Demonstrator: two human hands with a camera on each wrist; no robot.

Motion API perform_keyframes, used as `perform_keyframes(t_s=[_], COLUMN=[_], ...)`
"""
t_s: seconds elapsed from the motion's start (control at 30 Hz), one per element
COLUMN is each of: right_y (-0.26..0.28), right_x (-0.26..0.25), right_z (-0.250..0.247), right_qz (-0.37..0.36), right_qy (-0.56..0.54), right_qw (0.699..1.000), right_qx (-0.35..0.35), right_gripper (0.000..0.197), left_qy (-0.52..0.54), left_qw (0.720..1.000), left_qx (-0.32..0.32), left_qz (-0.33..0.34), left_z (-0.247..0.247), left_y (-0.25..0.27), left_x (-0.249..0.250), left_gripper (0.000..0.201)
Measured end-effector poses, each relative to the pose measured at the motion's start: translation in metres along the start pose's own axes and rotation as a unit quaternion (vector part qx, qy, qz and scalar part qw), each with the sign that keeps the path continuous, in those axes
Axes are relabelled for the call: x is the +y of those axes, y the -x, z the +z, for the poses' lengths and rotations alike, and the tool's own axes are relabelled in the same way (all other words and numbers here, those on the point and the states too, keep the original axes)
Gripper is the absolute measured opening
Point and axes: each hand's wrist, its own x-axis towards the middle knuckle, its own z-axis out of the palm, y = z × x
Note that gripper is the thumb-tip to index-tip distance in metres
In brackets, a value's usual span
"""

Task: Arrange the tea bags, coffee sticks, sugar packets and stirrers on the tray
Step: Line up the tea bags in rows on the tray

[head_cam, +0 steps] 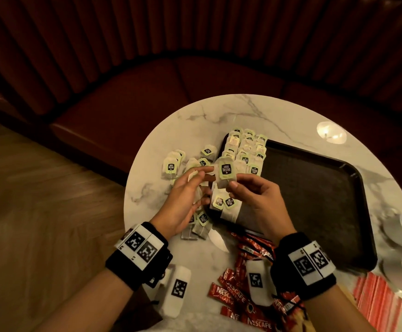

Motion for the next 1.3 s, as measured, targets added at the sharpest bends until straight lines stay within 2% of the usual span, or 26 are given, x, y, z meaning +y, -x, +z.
perform_keyframes(t_s=[0.1,0.2,0.3,0.4,0.5,0.67,0.8,0.9,0.93,1.0,1.1,1.3], right_y=[0.002,0.008,0.013,0.016,0.016,0.008,-0.012,-0.029,-0.034,-0.042,-0.052,-0.065], right_x=[0.003,0.005,0.007,0.009,0.007,0.004,0.017,0.036,0.042,0.053,0.064,0.067], right_z=[0.000,0.000,0.000,0.002,-0.001,-0.018,-0.048,-0.064,-0.067,-0.068,-0.066,-0.060], right_qz=[-0.002,0.001,0.002,0.011,0.015,0.039,0.070,0.117,0.135,0.161,0.175,0.197], right_qy=[0.009,0.000,-0.009,-0.031,-0.031,-0.059,-0.104,-0.080,-0.064,-0.015,0.046,0.134], right_qw=[1.000,1.000,1.000,0.999,0.999,0.996,0.980,0.970,0.968,0.967,0.964,0.948], right_qx=[0.014,0.015,0.005,0.008,0.013,0.052,0.153,0.197,0.201,0.199,0.195,0.212], right_gripper=[0.022,0.020,0.025,0.032,0.030,0.018,0.023,0.027,0.027,0.022,0.009,0.008], left_qy=[-0.047,-0.092,-0.077,-0.050,-0.058,-0.047,-0.024,-0.013,-0.007,0.000,0.001,0.030], left_qw=[0.998,0.993,0.993,0.996,0.996,0.998,0.998,0.996,0.996,0.996,0.996,0.996], left_qx=[-0.014,-0.021,-0.014,-0.012,-0.017,-0.027,0.002,0.016,0.020,0.025,0.019,0.029], left_qz=[0.037,0.076,0.084,0.069,0.066,0.015,-0.063,-0.086,-0.088,-0.087,-0.092,-0.083], left_z=[0.004,0.007,0.009,0.010,0.011,0.008,0.006,0.004,0.003,0.001,-0.001,-0.002], left_y=[0.001,0.001,0.000,-0.001,-0.001,0.002,0.003,0.004,0.004,0.004,0.003,0.002], left_x=[0.000,-0.001,-0.003,-0.004,-0.005,-0.002,0.000,-0.001,0.000,0.000,0.000,0.000], left_gripper=[0.020,0.003,0.008,0.003,0.029,0.042,0.025,0.004,0.003,0.010,0.011,0.018])
